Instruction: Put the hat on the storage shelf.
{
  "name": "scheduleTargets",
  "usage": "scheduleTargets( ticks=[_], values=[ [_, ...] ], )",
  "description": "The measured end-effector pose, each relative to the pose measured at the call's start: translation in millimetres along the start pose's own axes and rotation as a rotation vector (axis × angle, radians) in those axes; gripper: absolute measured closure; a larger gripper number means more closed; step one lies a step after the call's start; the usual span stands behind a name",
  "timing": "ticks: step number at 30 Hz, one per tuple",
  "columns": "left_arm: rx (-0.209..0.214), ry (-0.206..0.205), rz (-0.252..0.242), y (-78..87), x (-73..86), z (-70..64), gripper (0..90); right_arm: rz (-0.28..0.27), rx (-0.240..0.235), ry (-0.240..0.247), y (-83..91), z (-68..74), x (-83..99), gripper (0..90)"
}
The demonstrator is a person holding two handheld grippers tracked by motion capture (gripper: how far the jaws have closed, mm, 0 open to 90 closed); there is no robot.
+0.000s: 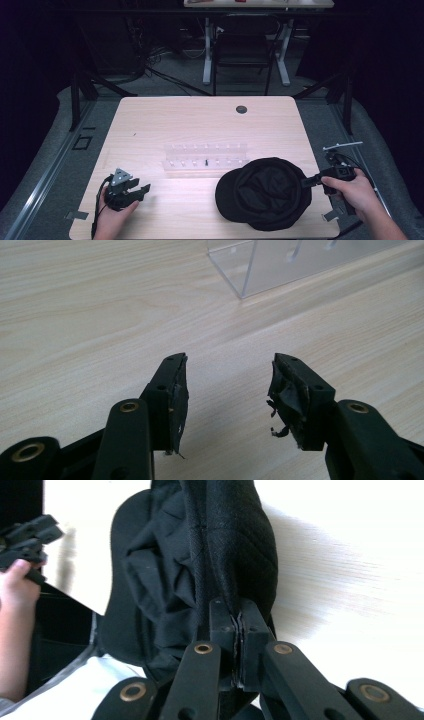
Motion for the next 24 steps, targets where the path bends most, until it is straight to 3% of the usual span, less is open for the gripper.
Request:
scheduleTargets(
  ticks=[5, 6, 7, 13, 21, 24],
  values=[
    [-0.001, -0.002, 0.002, 0.0, 0.2, 0.4, 48.9, -0.014, -0.057, -0.003, 4.0, 9.2, -1.3, 88.1],
    [-0.001, -0.001, 0.001, 0.0, 0.1, 0.3, 48.9, -0.013, -0.038, 0.008, 5.6, 7.9, -1.3, 88.1],
    [0.000, 0.002, -0.001, 0.0, 0.0, 0.0, 48.9, -0.023, -0.075, 0.002, 6.0, 12.8, -2.1, 88.1],
    [-0.001, -0.002, 0.001, 0.1, 0.1, 0.4, 48.9, -0.061, -0.108, 0.018, 13.0, 23.8, -6.6, 88.0],
    [-0.001, -0.001, 0.000, 0.0, 0.1, 0.4, 48.9, -0.065, -0.154, 0.026, 15.4, 35.3, -6.3, 88.0],
    [0.000, -0.002, 0.005, 0.1, 0.5, 0.4, 48.9, -0.058, -0.144, 0.041, 15.4, 35.8, -5.6, 88.0]
  ],
)
Point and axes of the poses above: each handheld gripper's, and its own axes: y roughly backward along the jaws, x roughly out of its underside, z roughly to its left, the point moved 10 cm from there along -y, roughly forward along the jaws, and after that the axes turned 6 degrees about z, right-handed, at the moved point
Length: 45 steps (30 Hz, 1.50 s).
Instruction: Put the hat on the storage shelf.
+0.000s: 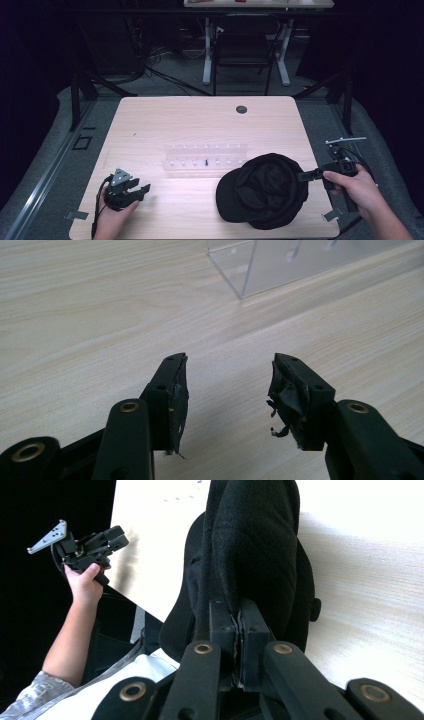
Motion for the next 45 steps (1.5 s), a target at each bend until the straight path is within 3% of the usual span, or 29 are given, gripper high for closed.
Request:
scheduleTargets(
  ticks=[8, 12, 20, 32, 35, 45],
  values=[
    [-0.001, 0.002, -0.004, -0.5, -0.3, -0.1, 48.9, -0.014, 0.069, 0.047, 1.7, 3.2, -1.9, 87.9],
    [0.000, 0.003, -0.004, -0.6, -0.3, -0.4, 48.9, -0.020, 0.031, 0.036, 2.3, 9.5, -3.2, 88.0],
    [-0.002, 0.004, -0.005, -0.2, -0.4, 0.1, 48.9, -0.060, -0.100, 0.032, 10.0, 31.0, -8.7, 88.2],
    [-0.001, 0.003, -0.005, -0.3, -0.5, 0.0, 48.9, -0.101, -0.131, 0.086, 24.2, 55.6, -11.3, 88.3],
    [-0.003, 0.001, -0.006, -0.2, -0.6, 0.1, 48.9, -0.133, -0.145, 0.085, 29.6, 64.8, -13.4, 88.3],
    [-0.002, 0.000, -0.006, -0.1, -0.5, 0.0, 48.9, -0.184, -0.114, 0.135, 49.8, 80.7, -18.9, 88.3]
  ],
)
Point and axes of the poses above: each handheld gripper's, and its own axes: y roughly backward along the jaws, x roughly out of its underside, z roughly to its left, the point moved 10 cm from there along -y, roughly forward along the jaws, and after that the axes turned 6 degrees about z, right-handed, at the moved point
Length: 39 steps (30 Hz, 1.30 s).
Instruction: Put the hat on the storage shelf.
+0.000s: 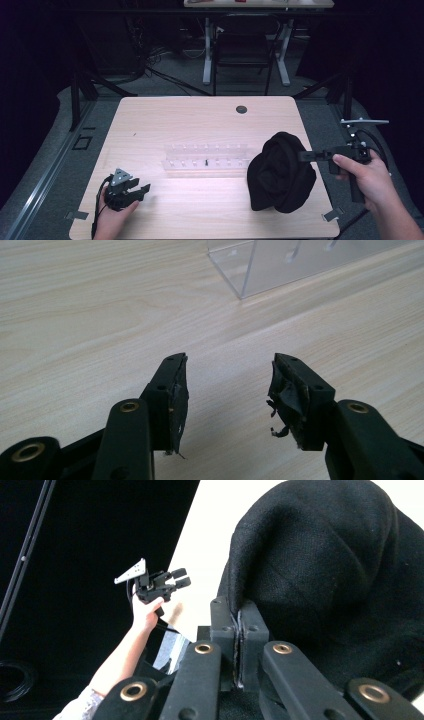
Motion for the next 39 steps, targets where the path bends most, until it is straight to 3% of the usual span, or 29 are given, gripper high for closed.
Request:
scheduleTargets(
  ticks=[10, 19, 39],
  values=[
    [-0.003, -0.006, 0.005, -0.7, 0.2, -0.8, 48.7, -0.077, 0.009, 0.013, 13.6, 13.3, -13.4, 88.3],
    [-0.002, -0.007, 0.004, -0.5, 0.2, -0.8, 48.8, -0.120, 0.033, 0.047, 13.6, 26.2, -25.6, 88.3],
    [0.001, -0.008, 0.006, -1.0, 0.0, -1.1, 48.8, -0.146, 0.033, 0.064, 11.8, 44.2, -51.3, 88.4]
  ],
)
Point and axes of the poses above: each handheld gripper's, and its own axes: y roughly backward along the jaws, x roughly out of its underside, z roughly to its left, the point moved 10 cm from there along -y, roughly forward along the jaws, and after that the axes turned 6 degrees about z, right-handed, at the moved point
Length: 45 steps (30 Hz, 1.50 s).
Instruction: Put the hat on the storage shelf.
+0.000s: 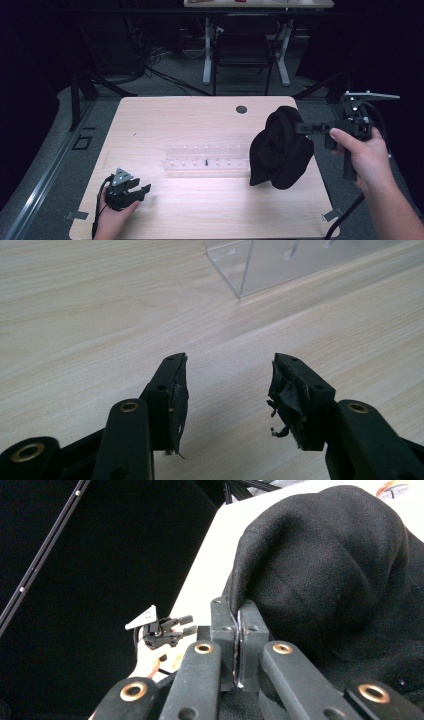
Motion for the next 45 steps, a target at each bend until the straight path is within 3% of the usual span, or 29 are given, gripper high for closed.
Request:
scheduleTargets(
  ticks=[18, 27, 45],
  values=[
    [0.002, -0.001, -0.002, -1.0, -0.5, -0.2, 48.8, -0.024, -0.022, 0.019, -12.5, 13.6, -21.3, 88.3],
    [0.003, -0.002, -0.001, -0.7, -0.7, -0.5, 48.8, -0.039, -0.052, 0.035, -18.1, 27.4, -35.7, 88.4],
    [0.011, 0.000, -0.006, -1.1, -1.4, -1.1, 45.9, -0.033, -0.045, 0.045, -39.6, 37.8, -50.7, 88.3]
  ],
)
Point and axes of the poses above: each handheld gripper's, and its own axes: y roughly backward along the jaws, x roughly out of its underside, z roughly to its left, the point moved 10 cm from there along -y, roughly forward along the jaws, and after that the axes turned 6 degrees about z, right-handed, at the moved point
